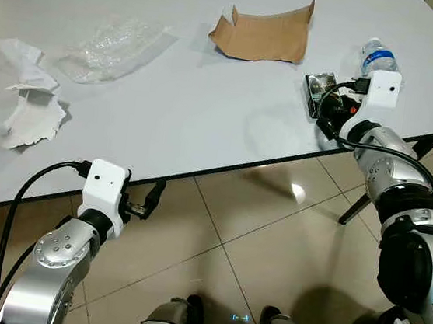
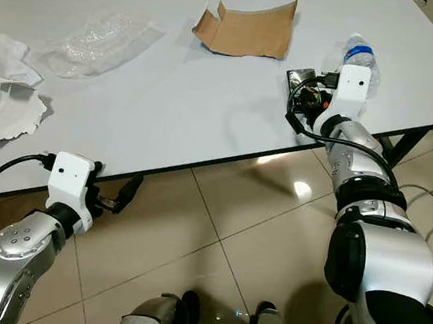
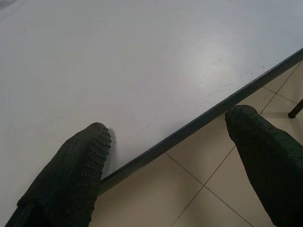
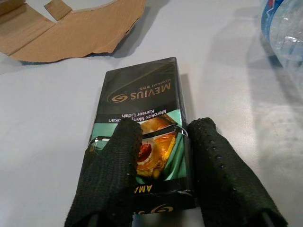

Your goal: Picking trash to rubbish bin

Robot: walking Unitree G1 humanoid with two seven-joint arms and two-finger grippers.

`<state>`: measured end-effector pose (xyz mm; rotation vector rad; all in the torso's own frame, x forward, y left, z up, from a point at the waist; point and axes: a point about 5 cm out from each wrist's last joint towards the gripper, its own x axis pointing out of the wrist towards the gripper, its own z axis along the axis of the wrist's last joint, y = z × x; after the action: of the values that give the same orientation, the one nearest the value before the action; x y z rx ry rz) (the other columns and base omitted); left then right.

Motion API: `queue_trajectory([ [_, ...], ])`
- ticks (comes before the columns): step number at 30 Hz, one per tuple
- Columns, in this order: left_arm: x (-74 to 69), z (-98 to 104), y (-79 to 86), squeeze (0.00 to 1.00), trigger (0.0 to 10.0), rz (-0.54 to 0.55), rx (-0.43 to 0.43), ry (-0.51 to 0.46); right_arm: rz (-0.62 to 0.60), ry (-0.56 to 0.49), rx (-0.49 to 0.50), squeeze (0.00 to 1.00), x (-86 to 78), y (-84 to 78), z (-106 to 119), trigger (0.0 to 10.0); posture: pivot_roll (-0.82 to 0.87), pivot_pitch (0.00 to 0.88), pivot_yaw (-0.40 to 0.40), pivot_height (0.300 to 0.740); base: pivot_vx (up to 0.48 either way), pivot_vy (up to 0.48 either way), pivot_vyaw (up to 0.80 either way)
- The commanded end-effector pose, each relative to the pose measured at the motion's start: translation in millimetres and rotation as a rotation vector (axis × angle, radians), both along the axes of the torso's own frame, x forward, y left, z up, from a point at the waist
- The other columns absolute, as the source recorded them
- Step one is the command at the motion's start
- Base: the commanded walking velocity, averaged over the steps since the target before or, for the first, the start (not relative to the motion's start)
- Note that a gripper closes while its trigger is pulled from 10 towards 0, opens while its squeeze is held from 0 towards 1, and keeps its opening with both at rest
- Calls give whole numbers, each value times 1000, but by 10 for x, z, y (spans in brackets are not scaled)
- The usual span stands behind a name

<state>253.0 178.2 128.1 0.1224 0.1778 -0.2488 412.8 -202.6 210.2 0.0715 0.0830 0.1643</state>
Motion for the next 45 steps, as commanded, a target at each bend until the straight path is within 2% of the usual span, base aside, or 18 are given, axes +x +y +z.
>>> queue_trajectory([
  [1,-39,-21,42,0,10000,15,12,19,11,107,-15,0,-61,21,-279,0,150,292,166,740,0,0,0],
  [8,-32,-18,38,0,10000,16,12,17,6,87,-26,0,-83,-27,-305,0,149,290,166,740,0,0,0],
  [15,-6,-18,29,0,10000,13,9,15,-15,16,-46,0,-118,-135,-286,0,137,283,175,740,0,0,0],
  [22,20,-13,15,0,10000,4,9,13,-27,-14,-49,0,-133,-155,-291,0,134,282,179,740,0,0,0],
  [32,22,-15,15,0,10000,8,12,8,-10,-115,-113,0,-117,-109,-169,0,140,274,178,740,0,0,0],
  [38,28,-14,17,0,10000,8,16,4,-8,-249,-178,0,-95,-67,56,0,139,268,179,740,0,0,0],
  [45,45,-15,4,0,10000,4,15,0,-17,-323,-242,0,-111,-49,131,0,130,261,181,740,0,0,0],
])
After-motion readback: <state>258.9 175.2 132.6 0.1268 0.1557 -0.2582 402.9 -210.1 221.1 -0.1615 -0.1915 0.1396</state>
